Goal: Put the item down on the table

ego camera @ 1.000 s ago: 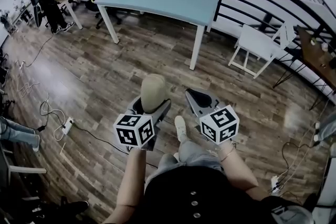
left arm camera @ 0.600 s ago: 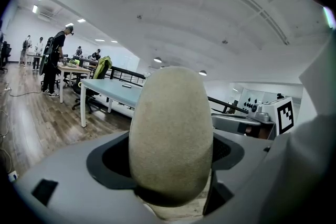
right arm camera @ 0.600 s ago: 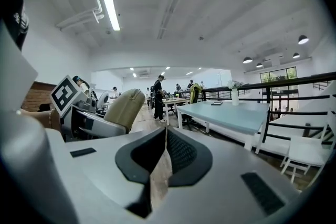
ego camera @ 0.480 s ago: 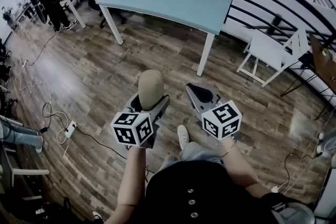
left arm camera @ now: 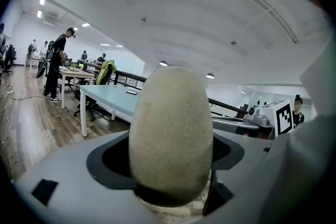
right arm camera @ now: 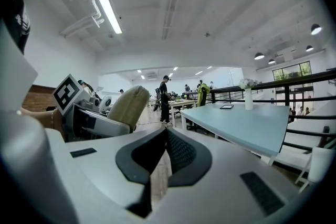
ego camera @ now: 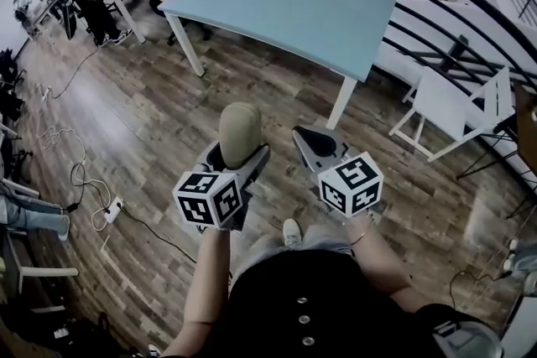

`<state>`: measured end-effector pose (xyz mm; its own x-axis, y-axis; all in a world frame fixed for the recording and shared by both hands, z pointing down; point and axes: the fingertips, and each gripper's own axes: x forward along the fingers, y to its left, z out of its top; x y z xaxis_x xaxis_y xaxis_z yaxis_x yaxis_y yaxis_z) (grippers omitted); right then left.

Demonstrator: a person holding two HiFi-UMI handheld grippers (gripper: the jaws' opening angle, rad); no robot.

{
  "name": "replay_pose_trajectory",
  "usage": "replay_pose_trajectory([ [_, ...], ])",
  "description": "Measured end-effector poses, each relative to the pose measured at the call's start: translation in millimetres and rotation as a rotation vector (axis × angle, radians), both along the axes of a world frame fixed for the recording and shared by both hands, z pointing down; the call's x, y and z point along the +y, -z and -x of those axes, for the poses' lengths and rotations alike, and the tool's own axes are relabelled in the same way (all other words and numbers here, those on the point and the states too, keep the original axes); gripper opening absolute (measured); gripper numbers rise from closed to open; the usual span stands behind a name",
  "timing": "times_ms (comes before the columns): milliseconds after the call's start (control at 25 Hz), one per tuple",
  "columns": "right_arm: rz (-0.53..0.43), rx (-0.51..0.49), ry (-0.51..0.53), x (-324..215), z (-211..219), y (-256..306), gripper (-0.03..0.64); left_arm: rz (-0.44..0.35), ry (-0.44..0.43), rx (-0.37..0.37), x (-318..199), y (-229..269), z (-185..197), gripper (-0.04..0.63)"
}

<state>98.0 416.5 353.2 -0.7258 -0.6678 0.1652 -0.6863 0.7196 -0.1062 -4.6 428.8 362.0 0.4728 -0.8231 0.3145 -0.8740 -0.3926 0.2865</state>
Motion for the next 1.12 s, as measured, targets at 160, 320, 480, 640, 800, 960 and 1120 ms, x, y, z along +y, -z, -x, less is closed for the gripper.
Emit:
replay_pose_trajectory([
  [160, 0.037, 0.008, 0.001, -34, -1, -13, 0.005, 0.027, 0.013, 0.007, -34, -9, 1, 0.414],
  [320, 0.070, 0.017, -0.019, -63, -6, -19, 0.005, 0.066, 0.003, 0.027, -64, -17, 0, 0.414],
  [480, 0.066, 0.012, -0.020, -83, -4, -22, 0.005, 0.072, 0.027, 0.040, -86, -24, 13, 0.414],
  [640, 0.073, 0.013, -0.036, -117, -2, -28, 0.005, 0.063, 0.018, 0.043, -125, -25, 20, 0.414],
  [800, 0.083, 0.022, -0.060, -165, 9, -34, 0.005, 0.064, 0.001, 0.059, -177, -26, 34, 0.414],
  [960, 0.071, 0.037, -0.066, -219, 39, -31, 0.005, 0.059, -0.024, 0.055, -232, -24, 59, 0.414],
  [1120, 0.048, 0.046, -0.066, -282, 79, -23, 0.005, 0.071, -0.050, 0.070, -296, -23, 89, 0.414],
])
